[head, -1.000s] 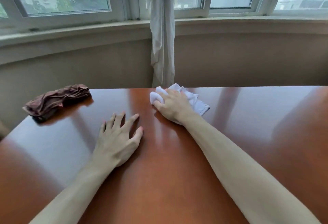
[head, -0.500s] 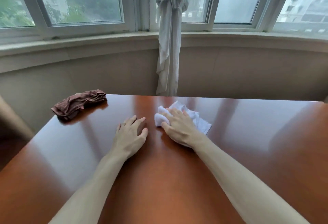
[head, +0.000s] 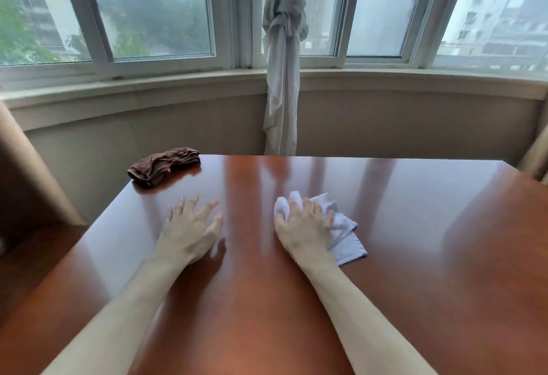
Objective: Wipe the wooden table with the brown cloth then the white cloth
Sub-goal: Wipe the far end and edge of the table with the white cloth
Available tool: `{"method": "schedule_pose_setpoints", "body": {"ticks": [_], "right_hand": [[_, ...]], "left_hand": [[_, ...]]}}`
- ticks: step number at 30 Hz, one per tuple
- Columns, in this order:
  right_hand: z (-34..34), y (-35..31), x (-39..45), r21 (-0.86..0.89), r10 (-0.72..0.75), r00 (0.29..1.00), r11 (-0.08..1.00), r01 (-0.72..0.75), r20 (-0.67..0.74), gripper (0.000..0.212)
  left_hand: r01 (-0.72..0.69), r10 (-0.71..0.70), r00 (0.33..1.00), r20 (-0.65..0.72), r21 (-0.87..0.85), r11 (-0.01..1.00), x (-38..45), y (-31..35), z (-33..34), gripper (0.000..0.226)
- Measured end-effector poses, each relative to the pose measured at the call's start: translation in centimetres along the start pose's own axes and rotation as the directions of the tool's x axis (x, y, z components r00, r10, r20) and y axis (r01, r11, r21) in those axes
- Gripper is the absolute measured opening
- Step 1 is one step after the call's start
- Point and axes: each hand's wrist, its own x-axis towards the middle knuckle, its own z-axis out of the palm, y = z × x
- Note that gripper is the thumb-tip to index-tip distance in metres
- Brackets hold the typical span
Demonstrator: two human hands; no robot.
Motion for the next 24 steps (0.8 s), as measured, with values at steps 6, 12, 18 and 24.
{"method": "schedule_pose_setpoints", "body": {"ticks": [6,12,18,24], "right_hand": [[2.2,-4.5,4.9,0.177,-0.530,0.837,0.844,0.506,0.136,0.064],[6.3,-6.3,19.1,0.032,-0.240,0.969,0.971,0.238,0.058,0.044],[8.9,-11.3,22.5,0.018,-0.269,0.961,0.963,0.268,0.058,0.040],[6.2,-11.5,11.9,0.138,-0.586,0.779,0.810,0.569,0.223,0.062]], "left_hand": [[0.086,-0.086,0.996,-0.029,0.018,0.996,2.6,-2.1,1.6,0.054],[0.097,-0.096,0.992,-0.087,0.010,0.995,3.0,-2.5,2.8,0.061],[0.120,-0.120,0.991,-0.063,0.006,0.993,3.1,-2.4,2.5,0.066],[0.113,-0.223,0.968,-0.115,-0.594,0.797,2.8,-2.9,0.1,0.059]]}}
